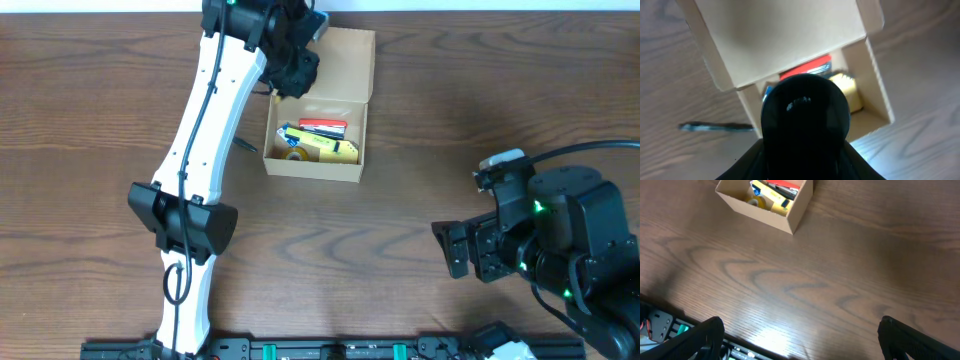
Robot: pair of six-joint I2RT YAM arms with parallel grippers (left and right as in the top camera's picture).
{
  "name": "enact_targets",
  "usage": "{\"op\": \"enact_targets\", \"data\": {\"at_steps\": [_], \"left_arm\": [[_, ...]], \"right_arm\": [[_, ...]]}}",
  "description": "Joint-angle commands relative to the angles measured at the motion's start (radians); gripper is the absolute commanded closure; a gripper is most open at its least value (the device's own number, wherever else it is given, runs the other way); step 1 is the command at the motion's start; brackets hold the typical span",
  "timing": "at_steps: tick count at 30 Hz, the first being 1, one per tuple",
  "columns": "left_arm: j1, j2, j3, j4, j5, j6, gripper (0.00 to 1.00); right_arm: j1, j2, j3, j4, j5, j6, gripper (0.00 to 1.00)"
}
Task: Pack container
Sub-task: 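Lift the black tool with the left gripper and lower it into the box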
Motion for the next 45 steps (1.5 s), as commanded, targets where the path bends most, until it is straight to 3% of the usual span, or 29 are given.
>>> {"op": "enact_targets", "data": {"at_steps": [1,5,12,17,26,45], "left_arm": [[-0.014,0.039,-0.005,0.024,0.026,-0.222,0.94],[-0.069,0.061,-0.032,0.072,-0.005,-0.357,0.94],[-0.199,0.082,-0.117,0.143,-0.220,-0.576,0.94],[-0.217,0.082,-0.166,0.150,-0.229,-0.670,0.94],[-0.248,0.082,-0.293,0.216,-0.274,-0.780,0.94],[-0.276,0.082,-0.516,0.411,-0.267,-0.802,0.94]], "right_arm": [[-0.007,-0.001,0.013,-0.001,0.010,-0.008,0.01],[-0.007,-0.001,0.013,-0.001,0.010,-0.008,0.01],[-0.007,-0.001,0.013,-0.001,0.011,-0.008,0.01],[-0.007,-0.001,0.013,-0.001,0.011,-0.008,0.01],[-0.007,-0.001,0.013,-0.001,0.010,-0.008,0.01],[-0.007,-0.001,0.013,-0.001,0.010,-0.008,0.01]]}}
